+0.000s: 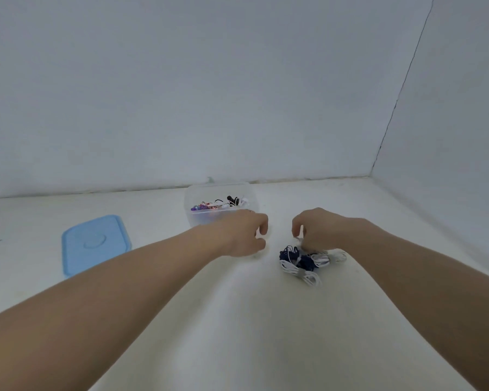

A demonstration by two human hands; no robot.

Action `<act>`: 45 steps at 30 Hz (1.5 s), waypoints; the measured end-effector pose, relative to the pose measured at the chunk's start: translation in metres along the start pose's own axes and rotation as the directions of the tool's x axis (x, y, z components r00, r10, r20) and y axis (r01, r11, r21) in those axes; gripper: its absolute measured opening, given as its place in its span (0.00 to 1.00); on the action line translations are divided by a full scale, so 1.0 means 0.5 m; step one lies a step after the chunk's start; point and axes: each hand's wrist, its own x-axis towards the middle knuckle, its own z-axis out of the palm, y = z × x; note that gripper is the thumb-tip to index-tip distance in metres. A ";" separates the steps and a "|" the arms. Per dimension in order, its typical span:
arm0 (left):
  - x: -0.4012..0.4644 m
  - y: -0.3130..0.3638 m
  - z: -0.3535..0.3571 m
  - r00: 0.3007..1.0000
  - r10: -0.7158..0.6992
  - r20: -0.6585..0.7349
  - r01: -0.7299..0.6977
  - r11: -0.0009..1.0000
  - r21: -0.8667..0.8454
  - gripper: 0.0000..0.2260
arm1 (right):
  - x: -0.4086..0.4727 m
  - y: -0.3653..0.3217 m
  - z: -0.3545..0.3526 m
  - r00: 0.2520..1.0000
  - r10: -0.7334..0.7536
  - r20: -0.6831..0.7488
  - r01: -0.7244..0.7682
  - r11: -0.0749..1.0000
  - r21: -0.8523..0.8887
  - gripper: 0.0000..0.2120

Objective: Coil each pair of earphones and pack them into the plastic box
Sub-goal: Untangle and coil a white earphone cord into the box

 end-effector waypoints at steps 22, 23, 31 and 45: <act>-0.075 0.015 -0.004 0.997 -0.081 0.001 0.066 0.815 -0.575 0.30 | -0.065 -0.078 -0.088 0.995 -0.024 -0.092 0.072 0.816 0.573 0.10; -0.079 0.009 -0.007 0.996 -0.087 0.000 0.070 0.796 -0.601 0.31 | -0.065 -0.091 -0.082 0.997 -0.040 -0.073 0.078 0.766 0.638 0.10; -0.125 -0.069 0.001 0.995 -0.104 0.006 0.073 0.655 -0.752 0.12 | -0.025 -0.169 -0.012 0.990 -0.140 -0.007 0.071 0.457 0.887 0.10; -0.178 -0.252 0.010 0.905 -0.421 -0.054 0.244 0.619 -0.747 0.14 | 0.033 -0.280 0.109 0.965 -0.232 0.125 -0.131 -0.012 0.991 0.08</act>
